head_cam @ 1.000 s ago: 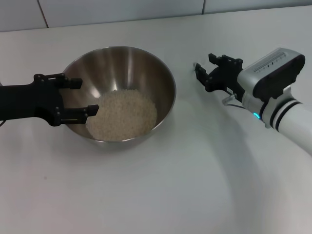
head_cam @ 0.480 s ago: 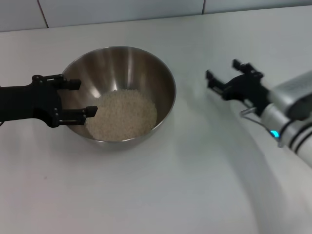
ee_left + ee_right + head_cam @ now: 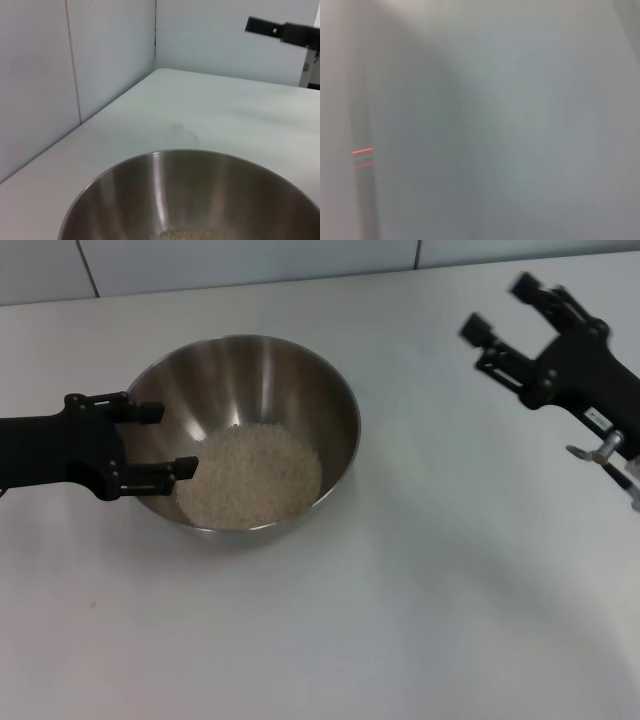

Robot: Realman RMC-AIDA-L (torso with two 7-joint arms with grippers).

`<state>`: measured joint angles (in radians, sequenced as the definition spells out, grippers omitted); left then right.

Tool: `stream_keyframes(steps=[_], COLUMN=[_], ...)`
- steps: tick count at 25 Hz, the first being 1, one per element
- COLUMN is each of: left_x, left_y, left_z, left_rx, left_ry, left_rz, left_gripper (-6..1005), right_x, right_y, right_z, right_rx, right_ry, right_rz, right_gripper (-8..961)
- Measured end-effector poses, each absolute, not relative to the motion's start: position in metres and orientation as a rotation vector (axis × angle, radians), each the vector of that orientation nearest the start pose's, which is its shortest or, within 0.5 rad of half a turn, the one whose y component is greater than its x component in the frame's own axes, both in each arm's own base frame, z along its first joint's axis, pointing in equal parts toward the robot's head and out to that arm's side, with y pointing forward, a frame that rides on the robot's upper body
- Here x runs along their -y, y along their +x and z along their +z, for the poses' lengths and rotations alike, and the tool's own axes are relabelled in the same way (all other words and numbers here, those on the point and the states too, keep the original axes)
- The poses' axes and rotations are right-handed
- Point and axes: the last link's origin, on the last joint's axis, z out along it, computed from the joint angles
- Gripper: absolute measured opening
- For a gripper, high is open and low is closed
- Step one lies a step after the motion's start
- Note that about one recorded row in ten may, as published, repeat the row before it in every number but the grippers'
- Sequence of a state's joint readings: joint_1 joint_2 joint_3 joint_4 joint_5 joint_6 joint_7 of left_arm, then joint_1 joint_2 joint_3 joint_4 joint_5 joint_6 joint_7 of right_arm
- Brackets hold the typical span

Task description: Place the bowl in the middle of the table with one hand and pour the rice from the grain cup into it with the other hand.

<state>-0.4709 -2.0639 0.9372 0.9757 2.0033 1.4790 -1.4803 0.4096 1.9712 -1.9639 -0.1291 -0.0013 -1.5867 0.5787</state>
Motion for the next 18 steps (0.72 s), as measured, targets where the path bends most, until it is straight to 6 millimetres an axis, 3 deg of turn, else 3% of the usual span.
stream_keyframes(steps=[9, 14, 18], left_x=[-0.348, -0.348, -0.348], left_y=[-0.241, -0.241, -0.241], left_z=[0.025, 0.025, 0.025], left_rx=[0.349, 0.347, 0.346], left_ry=[-2.763, -2.762, -2.762], left_rz=[-0.381, -0.381, -0.382], left_gripper=[815, 815, 815], right_x=[-0.356, -0.376, -0.380], right_y=[0.247, 0.226, 0.214], right_z=[0.005, -0.012, -0.019], right_rx=[-0.245, -0.258, -0.212], right_ry=[-2.556, -2.741, -2.777], right_rz=[0.959, 0.763, 0.674], right_gripper=[828, 828, 828])
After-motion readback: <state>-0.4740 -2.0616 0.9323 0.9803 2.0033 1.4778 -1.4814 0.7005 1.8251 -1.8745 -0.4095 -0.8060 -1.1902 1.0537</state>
